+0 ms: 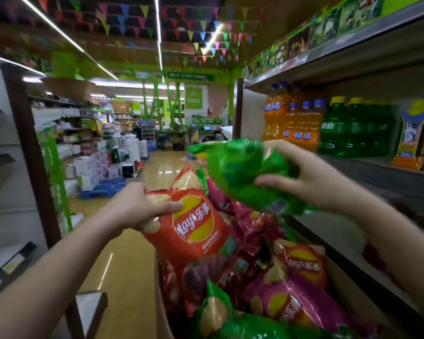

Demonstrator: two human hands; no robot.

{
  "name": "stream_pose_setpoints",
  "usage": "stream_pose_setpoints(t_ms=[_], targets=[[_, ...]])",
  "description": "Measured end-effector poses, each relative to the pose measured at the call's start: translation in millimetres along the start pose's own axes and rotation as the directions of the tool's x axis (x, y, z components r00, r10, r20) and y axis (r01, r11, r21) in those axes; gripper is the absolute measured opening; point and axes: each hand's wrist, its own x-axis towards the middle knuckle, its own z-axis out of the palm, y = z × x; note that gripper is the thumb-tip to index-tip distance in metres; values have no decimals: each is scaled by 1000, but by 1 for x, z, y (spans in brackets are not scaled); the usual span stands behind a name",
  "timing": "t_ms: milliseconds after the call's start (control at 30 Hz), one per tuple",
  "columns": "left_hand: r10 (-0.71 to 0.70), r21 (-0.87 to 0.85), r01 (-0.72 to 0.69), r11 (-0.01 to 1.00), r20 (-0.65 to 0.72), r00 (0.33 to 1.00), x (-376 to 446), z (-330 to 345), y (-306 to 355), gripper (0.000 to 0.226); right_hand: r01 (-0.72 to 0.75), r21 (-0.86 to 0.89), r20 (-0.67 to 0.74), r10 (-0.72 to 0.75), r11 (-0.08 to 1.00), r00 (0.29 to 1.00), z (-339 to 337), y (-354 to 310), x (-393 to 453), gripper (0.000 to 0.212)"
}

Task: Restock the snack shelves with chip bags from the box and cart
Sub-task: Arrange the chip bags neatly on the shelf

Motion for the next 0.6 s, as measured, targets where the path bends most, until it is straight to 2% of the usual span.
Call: stream_pose_setpoints(t_ms=[67,133,200,233,267,300,367,433,467,533,600], targets=[[0,-149,-16,989,-112,994,0,-3,-2,31,158,-142,26,-156,977,987,28,0,8,51],[-31,-230,-16,973,-201,979,2,-5,-10,21,272,-305,43,-272,913,961,54,10,15,59],[-71,-325,-11,946,-241,968,-3,-10,-19,18,244,-267,29,-245,932,969,72,17,19,78],[-92,-394,-10,919,-240,966,-5,-10,-25,15,208,-185,39,-204,961,978,77,20,20,85],[-109,-459,-16,888,-245,963,-9,-9,-30,24,177,-74,62,-172,982,983,83,20,19,86],[-127,-518,-21,855,-249,960,-12,-5,-34,37,149,46,80,-152,988,985,87,20,18,80],[-177,-602,-31,798,-283,943,-21,7,-39,44,129,253,68,-150,959,986,98,21,18,56],[-220,-648,-32,761,-304,927,-29,24,-41,46,103,380,-34,-98,919,995,112,18,19,26],[-237,-668,-28,744,-303,923,-34,32,-39,52,68,424,-96,-29,903,995,119,17,21,20],[-255,-711,-44,702,-309,916,-39,46,-38,71,-13,502,-227,146,865,963,129,17,24,66],[-282,-727,-71,683,-352,893,-41,51,-35,79,-148,562,-253,339,814,906,137,19,28,111]])
